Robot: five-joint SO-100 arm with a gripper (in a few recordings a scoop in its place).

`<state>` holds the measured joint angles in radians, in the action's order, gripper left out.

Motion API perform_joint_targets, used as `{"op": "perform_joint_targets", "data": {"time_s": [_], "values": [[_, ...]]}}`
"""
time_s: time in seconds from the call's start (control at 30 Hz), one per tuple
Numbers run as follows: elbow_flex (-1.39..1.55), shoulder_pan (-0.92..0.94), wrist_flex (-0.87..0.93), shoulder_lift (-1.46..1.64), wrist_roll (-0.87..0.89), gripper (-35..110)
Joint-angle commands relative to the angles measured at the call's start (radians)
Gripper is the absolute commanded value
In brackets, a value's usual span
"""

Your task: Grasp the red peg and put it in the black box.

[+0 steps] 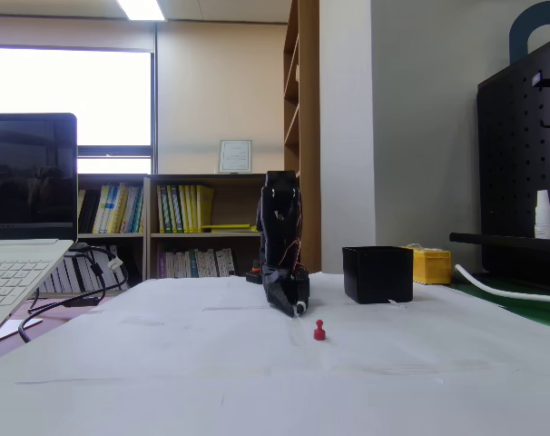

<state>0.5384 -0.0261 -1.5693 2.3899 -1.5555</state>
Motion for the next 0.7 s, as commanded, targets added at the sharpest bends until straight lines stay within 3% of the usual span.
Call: {"op": "perform_joint_targets", "data": {"time_s": [0.0,0.43,0.53,0.67], "values": [[0.006,0.008,0.020,-0.066,0.002,0],[0.026,0.021,0.041,-0.060,0.023,1],[0.035,0.023,0.058,-0.061,0.046,17],[0.043,0.020,0.060,-0.060,0.043,25]]}}
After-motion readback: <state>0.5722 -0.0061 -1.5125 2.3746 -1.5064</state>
